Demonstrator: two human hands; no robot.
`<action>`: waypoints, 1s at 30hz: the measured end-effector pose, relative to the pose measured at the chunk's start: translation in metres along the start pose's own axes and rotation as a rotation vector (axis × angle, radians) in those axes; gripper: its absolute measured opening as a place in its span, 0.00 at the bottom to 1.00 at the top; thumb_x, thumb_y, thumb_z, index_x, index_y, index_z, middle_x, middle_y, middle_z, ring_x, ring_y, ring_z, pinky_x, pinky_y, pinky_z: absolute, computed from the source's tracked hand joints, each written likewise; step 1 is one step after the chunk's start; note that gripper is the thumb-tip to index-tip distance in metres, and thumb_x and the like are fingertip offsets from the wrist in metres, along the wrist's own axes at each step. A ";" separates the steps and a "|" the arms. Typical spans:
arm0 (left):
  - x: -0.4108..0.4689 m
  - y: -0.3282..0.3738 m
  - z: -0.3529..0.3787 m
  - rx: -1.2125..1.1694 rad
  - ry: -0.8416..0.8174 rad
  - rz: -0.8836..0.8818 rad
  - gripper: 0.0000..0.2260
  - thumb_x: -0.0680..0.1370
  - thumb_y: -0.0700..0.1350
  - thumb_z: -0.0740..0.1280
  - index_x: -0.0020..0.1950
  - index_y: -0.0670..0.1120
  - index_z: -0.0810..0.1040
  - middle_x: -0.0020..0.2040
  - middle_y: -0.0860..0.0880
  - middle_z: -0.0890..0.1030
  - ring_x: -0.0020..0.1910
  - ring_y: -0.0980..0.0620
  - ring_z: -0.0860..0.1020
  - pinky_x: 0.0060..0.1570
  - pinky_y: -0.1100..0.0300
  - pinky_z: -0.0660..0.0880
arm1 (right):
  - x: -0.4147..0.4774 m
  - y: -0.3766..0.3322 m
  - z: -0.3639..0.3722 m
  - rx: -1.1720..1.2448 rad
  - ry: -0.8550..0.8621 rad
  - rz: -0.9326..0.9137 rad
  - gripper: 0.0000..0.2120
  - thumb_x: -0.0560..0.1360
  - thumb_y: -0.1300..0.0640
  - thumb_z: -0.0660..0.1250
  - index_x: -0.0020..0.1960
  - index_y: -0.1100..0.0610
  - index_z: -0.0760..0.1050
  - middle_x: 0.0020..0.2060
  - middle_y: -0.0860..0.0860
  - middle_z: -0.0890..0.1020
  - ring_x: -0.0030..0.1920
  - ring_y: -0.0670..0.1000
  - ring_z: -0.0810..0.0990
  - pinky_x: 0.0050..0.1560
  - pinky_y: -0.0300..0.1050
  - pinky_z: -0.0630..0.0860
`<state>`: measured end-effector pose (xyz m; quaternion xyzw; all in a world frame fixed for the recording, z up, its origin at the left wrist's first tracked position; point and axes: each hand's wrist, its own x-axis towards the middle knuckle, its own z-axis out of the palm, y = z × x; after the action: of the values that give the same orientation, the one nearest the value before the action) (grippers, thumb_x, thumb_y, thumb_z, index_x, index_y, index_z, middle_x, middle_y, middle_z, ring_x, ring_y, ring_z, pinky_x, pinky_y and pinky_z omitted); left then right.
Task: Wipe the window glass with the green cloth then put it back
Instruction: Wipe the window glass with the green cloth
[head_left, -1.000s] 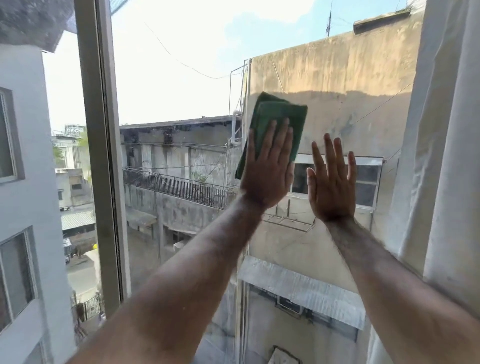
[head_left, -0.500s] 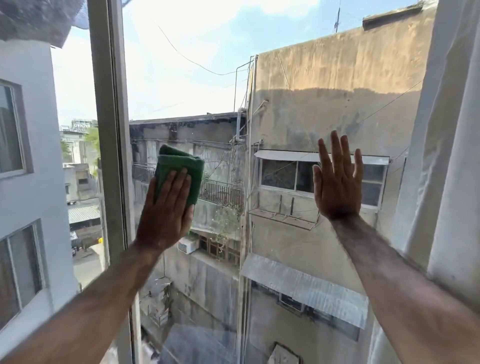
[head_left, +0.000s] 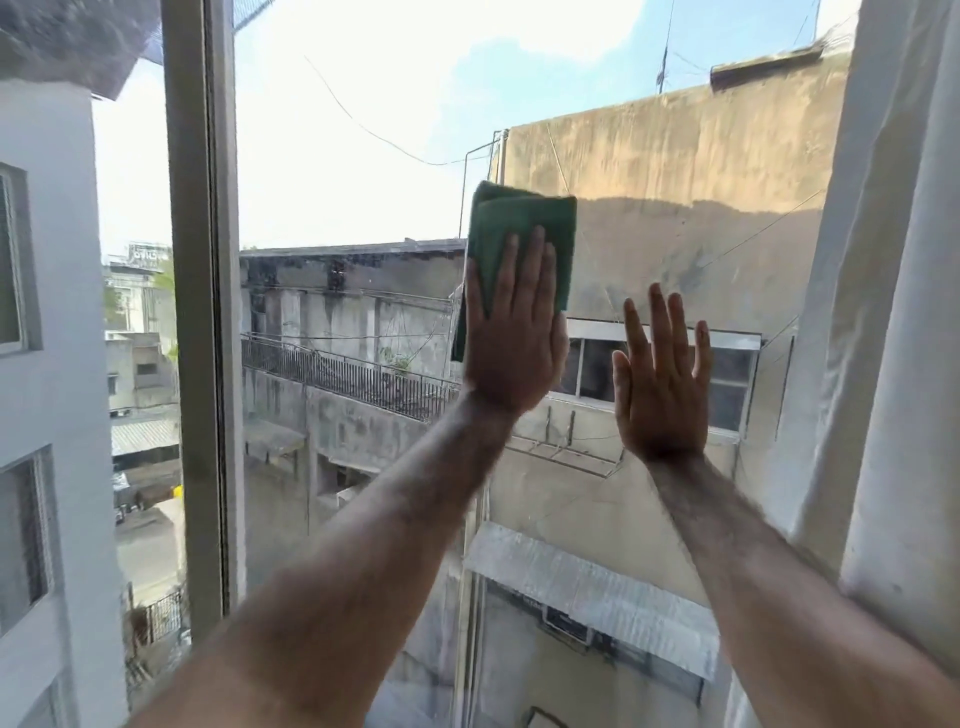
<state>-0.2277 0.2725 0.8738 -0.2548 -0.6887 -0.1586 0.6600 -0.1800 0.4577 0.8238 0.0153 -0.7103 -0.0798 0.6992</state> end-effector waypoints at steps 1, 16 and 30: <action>-0.019 0.007 0.003 -0.007 -0.040 0.048 0.27 0.86 0.51 0.50 0.84 0.42 0.58 0.84 0.42 0.60 0.85 0.41 0.54 0.80 0.32 0.56 | -0.001 0.000 0.000 0.006 -0.002 0.000 0.26 0.91 0.50 0.51 0.88 0.53 0.55 0.88 0.56 0.57 0.88 0.57 0.53 0.88 0.62 0.50; -0.112 -0.137 -0.065 0.191 -0.193 -0.156 0.30 0.85 0.54 0.51 0.84 0.41 0.55 0.85 0.41 0.57 0.84 0.41 0.55 0.79 0.30 0.56 | 0.000 -0.003 -0.001 0.023 0.002 0.004 0.26 0.90 0.51 0.54 0.87 0.54 0.57 0.87 0.57 0.58 0.88 0.58 0.55 0.87 0.64 0.52; 0.009 0.023 -0.005 0.020 -0.117 0.099 0.28 0.86 0.53 0.54 0.84 0.44 0.57 0.85 0.44 0.58 0.85 0.41 0.54 0.80 0.32 0.54 | 0.001 -0.003 -0.004 -0.006 -0.046 0.013 0.26 0.91 0.50 0.50 0.87 0.54 0.56 0.88 0.57 0.57 0.88 0.58 0.54 0.87 0.64 0.52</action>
<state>-0.2109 0.2895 0.8809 -0.2908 -0.7142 -0.1039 0.6282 -0.1760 0.4547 0.8242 0.0066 -0.7262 -0.0777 0.6831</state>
